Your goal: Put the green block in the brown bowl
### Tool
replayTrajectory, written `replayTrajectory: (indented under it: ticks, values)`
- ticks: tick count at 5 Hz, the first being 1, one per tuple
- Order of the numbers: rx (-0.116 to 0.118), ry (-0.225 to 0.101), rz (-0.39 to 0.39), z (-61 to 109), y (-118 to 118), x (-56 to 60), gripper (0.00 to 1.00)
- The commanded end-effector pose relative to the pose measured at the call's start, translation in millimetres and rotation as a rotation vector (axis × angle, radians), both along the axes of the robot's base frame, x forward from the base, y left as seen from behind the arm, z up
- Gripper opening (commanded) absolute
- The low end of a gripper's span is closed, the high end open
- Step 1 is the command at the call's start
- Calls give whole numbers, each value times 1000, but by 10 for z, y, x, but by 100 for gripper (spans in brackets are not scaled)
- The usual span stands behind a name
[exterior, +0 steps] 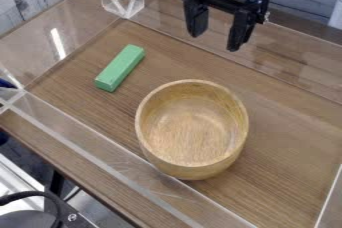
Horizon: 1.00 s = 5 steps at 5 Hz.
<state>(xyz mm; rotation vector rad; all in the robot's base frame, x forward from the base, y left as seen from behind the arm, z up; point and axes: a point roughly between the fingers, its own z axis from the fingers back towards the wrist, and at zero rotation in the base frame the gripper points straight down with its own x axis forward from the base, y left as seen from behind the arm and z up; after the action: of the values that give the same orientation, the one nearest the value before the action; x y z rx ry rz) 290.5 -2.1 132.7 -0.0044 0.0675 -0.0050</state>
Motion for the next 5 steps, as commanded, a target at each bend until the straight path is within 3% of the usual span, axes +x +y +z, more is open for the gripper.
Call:
replayTrajectory:
  ticks: [1, 2, 3, 5]
  values:
    - [3, 21, -7, -71, 17, -21, 100]
    - [6, 20, -3, -44, 228, -156, 100]
    - [11, -5, 7, 9, 586, -238, 100]
    - [20, -41, 33, -7, 1225, -351, 100]
